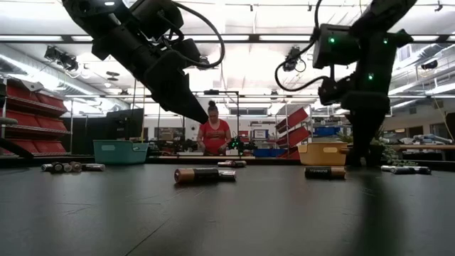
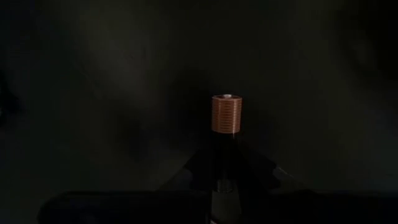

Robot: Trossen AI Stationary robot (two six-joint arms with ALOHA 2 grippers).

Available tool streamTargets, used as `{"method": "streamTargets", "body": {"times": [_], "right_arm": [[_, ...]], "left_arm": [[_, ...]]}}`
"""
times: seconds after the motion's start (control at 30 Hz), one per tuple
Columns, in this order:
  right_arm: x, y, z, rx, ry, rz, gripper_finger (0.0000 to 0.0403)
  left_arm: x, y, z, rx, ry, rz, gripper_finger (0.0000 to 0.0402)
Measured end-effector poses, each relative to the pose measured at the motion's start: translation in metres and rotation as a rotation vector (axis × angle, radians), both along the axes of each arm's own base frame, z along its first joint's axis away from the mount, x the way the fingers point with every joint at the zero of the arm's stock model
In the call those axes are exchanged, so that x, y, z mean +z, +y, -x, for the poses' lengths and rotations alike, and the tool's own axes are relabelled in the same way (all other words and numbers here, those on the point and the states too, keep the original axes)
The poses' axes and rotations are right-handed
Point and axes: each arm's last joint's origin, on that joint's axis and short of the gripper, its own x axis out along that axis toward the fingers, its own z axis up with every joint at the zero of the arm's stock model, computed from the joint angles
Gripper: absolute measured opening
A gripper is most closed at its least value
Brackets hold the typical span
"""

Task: Sort batteries
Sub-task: Put the black battery into the yellow bin

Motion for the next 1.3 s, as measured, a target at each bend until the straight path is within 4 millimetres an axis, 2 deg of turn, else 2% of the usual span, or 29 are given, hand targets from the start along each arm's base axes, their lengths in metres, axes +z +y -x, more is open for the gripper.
{"method": "streamTargets", "body": {"times": [0.2, 0.33, 0.5, 0.67, 0.83, 0.93, 1.0, 1.17, 1.3], "right_arm": [[0.014, -0.003, -0.006, 0.021, -0.048, 0.077, 0.0047], [0.037, -0.012, -0.012, -0.002, -0.136, 0.21, 0.0047], [0.073, -0.04, -0.016, -0.076, -0.248, 0.382, 0.0047], [0.095, -0.084, -0.011, -0.139, -0.247, 0.441, 0.0047], [0.091, -0.125, -0.001, -0.201, -0.211, 0.371, 0.0047], [0.077, -0.144, 0.004, -0.235, -0.162, 0.308, 0.0048], [0.067, -0.152, 0.006, -0.242, -0.123, 0.272, 0.0069], [0.058, -0.157, 0.005, -0.224, -0.088, 0.25, 0.0156], [0.074, -0.145, 0.006, -0.194, -0.144, 0.284, 0.0194]], "left_arm": [[0.0, 0.0, 0.0, 0.0, -0.002, -0.001, 0.014], [0.003, 0.0, -0.002, -0.003, -0.038, -0.006, 0.014], [0.009, 0.0, -0.006, -0.017, -0.111, -0.035, 0.014], [0.012, 0.001, -0.008, -0.011, -0.138, -0.069, 0.014], [0.011, 0.002, -0.007, -0.004, -0.126, -0.089, 0.014], [0.011, 0.002, -0.007, -0.01, -0.123, -0.1, 0.014], [0.011, 0.002, -0.007, -0.01, -0.124, -0.101, 0.014], [0.011, 0.002, -0.007, -0.01, -0.118, -0.101, 0.014], [0.011, 0.003, -0.007, 0.036, -0.114, -0.129, 0.014]]}}
